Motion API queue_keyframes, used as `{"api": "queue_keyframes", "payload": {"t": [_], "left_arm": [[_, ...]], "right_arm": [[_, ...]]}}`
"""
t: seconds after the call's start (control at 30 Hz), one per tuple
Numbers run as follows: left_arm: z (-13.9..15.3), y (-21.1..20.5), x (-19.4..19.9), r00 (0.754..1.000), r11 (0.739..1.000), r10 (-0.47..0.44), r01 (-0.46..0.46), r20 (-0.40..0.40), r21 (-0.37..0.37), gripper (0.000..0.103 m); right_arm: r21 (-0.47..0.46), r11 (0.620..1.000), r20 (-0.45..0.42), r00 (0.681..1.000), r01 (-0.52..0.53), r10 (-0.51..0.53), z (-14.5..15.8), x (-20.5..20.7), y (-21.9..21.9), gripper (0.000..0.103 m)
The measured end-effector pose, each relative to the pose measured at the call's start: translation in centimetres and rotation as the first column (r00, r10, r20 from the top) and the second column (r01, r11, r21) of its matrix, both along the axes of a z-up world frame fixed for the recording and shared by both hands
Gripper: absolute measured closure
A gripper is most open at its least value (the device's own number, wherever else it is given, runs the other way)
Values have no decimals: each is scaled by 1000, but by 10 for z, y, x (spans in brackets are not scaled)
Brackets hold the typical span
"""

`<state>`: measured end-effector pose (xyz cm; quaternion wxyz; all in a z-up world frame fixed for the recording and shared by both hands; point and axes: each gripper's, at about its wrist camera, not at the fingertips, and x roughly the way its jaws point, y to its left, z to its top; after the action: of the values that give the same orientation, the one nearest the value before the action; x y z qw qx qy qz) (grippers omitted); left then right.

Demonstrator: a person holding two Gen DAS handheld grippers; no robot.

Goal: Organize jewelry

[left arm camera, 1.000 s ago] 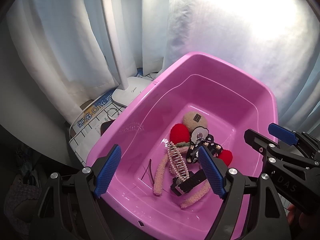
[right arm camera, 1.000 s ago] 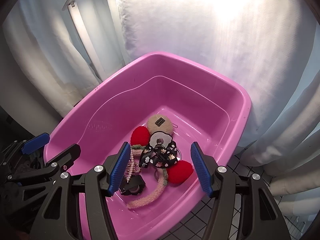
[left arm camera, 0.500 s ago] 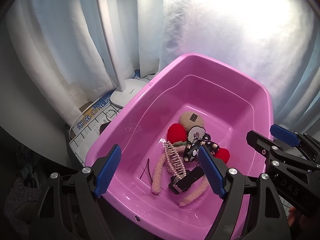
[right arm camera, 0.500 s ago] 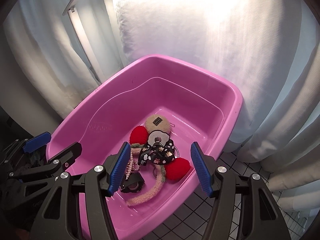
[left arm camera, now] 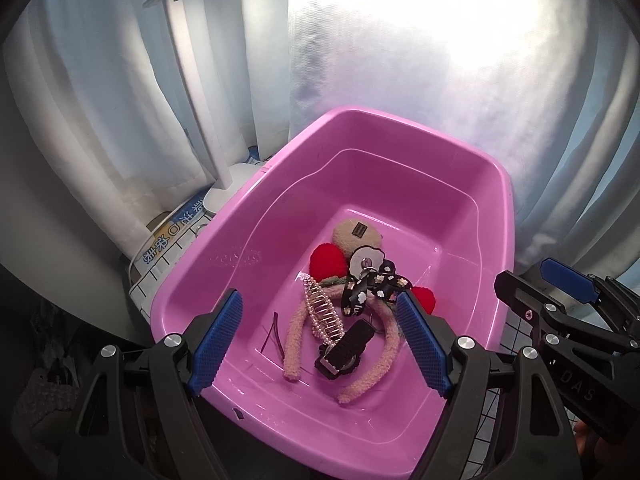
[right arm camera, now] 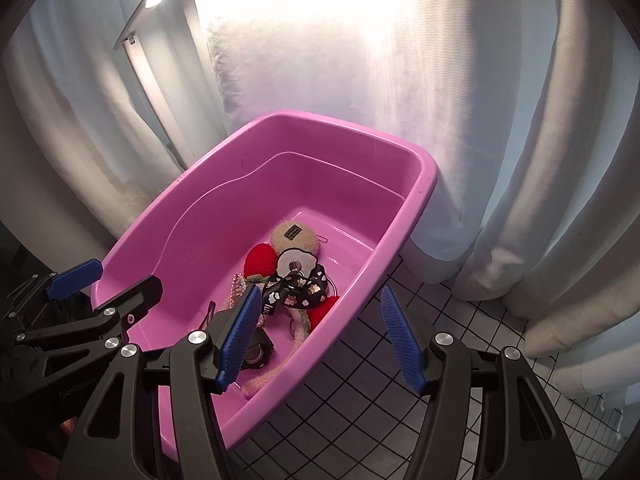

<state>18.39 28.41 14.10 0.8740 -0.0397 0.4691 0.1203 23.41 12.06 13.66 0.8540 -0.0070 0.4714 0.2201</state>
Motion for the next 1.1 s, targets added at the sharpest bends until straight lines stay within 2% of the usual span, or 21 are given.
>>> {"api": "queue_keyframes", "payload": {"t": [0.3,0.67,1.1], "left_arm": [[4,-33,-14,998,999,-54,54,15,-4,25],[1,-88,-24,986,986,-166,166,14,-8,25],[-9,-162,-42,945,945,-326,326,9,-17,24]], "right_arm": [[14,998,5,998,68,-68,-4,-31,-42,43],[16,981,-2,981,195,-195,-13,-67,-106,43],[8,938,-12,938,346,-346,-27,-108,-170,43]]}}
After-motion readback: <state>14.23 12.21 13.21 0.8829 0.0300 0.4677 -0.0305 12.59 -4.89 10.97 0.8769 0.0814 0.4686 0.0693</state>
